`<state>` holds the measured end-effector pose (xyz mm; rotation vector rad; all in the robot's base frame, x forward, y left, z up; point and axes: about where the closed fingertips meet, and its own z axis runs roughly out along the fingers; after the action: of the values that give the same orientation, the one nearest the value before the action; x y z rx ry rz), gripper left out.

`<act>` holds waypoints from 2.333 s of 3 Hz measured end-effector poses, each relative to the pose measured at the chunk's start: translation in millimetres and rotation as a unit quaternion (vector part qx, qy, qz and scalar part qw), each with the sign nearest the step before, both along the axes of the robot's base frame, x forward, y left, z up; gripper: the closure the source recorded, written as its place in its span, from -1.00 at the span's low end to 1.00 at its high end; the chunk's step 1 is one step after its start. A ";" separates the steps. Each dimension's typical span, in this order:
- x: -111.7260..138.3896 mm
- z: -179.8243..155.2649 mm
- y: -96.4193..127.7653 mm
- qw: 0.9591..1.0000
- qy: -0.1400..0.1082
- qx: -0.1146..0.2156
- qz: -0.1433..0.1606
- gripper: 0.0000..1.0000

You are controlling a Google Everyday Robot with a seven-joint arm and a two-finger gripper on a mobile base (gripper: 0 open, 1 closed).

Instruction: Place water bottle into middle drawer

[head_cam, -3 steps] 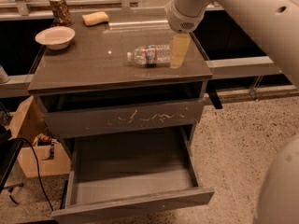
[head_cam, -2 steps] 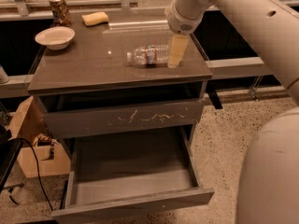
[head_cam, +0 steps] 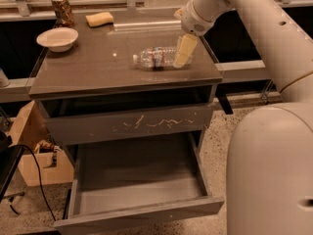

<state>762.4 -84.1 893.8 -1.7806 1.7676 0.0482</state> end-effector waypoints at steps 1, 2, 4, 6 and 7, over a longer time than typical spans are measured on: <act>1.6 0.0 3.0 0.998 0.024 0.061 0.012 -1.00; -1.4 -0.2 6.2 0.994 0.044 0.093 0.027 -1.00; -2.7 -4.5 6.4 0.995 0.049 0.084 0.026 -1.00; -3.1 -30.9 8.7 0.995 0.073 0.059 0.031 -1.00; -0.8 -44.2 10.6 0.994 0.086 0.055 0.031 -1.00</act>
Offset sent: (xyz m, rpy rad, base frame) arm 0.0075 -0.0048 0.0166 0.2524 0.1347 0.0888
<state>761.5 -73.4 849.5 -1.7967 1.7911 0.3279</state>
